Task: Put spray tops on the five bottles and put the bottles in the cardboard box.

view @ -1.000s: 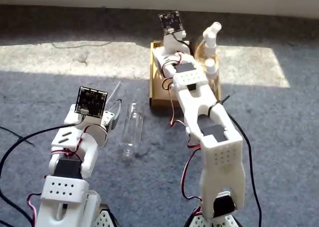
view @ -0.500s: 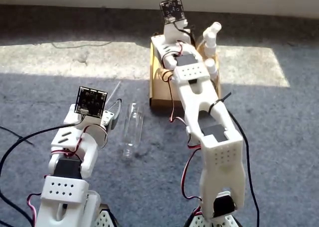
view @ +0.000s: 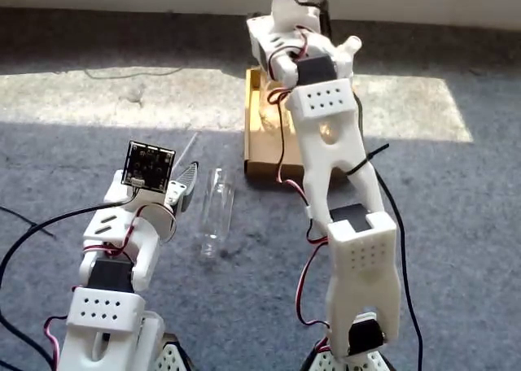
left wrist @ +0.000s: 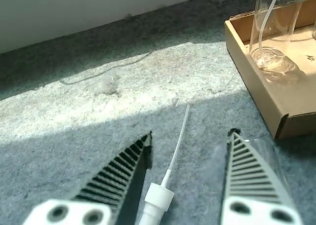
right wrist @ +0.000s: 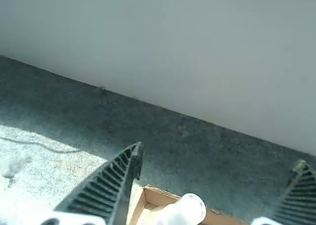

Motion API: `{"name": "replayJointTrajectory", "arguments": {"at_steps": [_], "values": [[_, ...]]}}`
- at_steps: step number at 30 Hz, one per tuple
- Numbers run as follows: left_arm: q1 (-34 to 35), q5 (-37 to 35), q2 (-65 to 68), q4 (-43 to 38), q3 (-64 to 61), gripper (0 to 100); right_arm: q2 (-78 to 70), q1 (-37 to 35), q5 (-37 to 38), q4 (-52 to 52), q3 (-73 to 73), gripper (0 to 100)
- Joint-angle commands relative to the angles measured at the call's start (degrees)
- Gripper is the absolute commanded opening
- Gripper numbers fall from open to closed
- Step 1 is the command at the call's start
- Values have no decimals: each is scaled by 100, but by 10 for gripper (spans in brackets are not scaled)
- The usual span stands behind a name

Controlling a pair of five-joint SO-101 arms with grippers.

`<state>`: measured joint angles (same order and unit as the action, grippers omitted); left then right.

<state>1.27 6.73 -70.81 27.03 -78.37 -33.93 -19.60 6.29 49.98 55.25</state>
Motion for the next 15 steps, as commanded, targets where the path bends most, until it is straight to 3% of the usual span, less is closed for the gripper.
{"name": "replayJointTrajectory", "arguments": {"at_steps": [1, 5, 8, 12, 15], "values": [[-66, 26, -84, -132, 57, 230, 101, -154, 53, 1270, 1437, 355], [101, 26, -92, -132, 84, 230, 101, -303, 53, 2545, 2404, 176], [620, 26, -48, -114, 242, 230, 92, -462, 44, 3477, 2897, 54], [1727, 18, -31, 396, 602, 230, 92, -936, 53, 5121, 3240, 39], [2598, 18, 40, 1002, 963, 230, 110, -1191, -237, 5130, 2941, 43]]}}
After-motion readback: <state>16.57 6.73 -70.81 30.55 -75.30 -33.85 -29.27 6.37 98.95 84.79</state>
